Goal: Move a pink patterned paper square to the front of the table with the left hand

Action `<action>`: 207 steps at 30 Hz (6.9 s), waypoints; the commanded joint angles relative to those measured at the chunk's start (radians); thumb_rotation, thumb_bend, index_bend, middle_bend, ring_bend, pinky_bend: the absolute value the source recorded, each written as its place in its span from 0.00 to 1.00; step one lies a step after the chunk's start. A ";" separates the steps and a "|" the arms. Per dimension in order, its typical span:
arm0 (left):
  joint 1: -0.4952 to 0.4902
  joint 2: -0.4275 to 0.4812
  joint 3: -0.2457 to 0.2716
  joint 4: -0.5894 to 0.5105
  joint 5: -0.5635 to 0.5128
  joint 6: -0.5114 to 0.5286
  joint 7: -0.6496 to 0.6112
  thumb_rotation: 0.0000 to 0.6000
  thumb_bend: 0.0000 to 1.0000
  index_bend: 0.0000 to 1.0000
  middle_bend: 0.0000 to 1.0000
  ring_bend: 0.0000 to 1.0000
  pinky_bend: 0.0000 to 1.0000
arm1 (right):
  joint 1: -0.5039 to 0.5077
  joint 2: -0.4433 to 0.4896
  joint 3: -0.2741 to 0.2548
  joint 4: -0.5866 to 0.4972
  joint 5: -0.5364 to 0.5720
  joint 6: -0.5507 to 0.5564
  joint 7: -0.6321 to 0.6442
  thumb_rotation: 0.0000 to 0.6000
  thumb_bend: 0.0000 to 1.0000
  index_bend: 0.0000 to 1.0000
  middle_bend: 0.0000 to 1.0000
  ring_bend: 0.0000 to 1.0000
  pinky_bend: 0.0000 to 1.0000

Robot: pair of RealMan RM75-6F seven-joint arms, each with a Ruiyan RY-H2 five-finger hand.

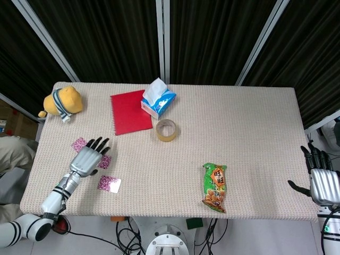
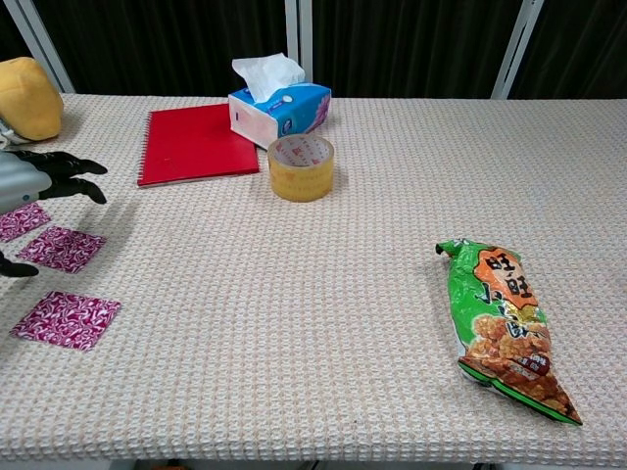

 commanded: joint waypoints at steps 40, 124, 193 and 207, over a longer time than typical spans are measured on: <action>0.012 -0.003 -0.068 -0.037 -0.076 -0.079 -0.024 1.00 0.20 0.40 0.02 0.00 0.15 | 0.004 0.007 0.002 -0.015 0.019 -0.020 -0.020 1.00 0.22 0.00 0.00 0.00 0.00; -0.014 0.042 -0.072 0.191 0.011 -0.103 -0.152 1.00 0.20 0.27 0.02 0.00 0.15 | 0.002 0.022 -0.005 -0.024 0.049 -0.050 -0.025 1.00 0.22 0.00 0.00 0.00 0.00; -0.063 -0.036 -0.043 0.433 0.080 -0.276 -0.261 1.00 0.21 0.30 0.02 0.00 0.15 | 0.014 0.049 -0.015 -0.134 0.063 -0.064 -0.156 1.00 0.23 0.00 0.00 0.00 0.00; -0.055 -0.049 -0.052 0.447 0.099 -0.236 -0.336 1.00 0.21 0.44 0.05 0.00 0.15 | 0.016 0.052 -0.015 -0.133 0.065 -0.067 -0.155 1.00 0.22 0.00 0.00 0.00 0.00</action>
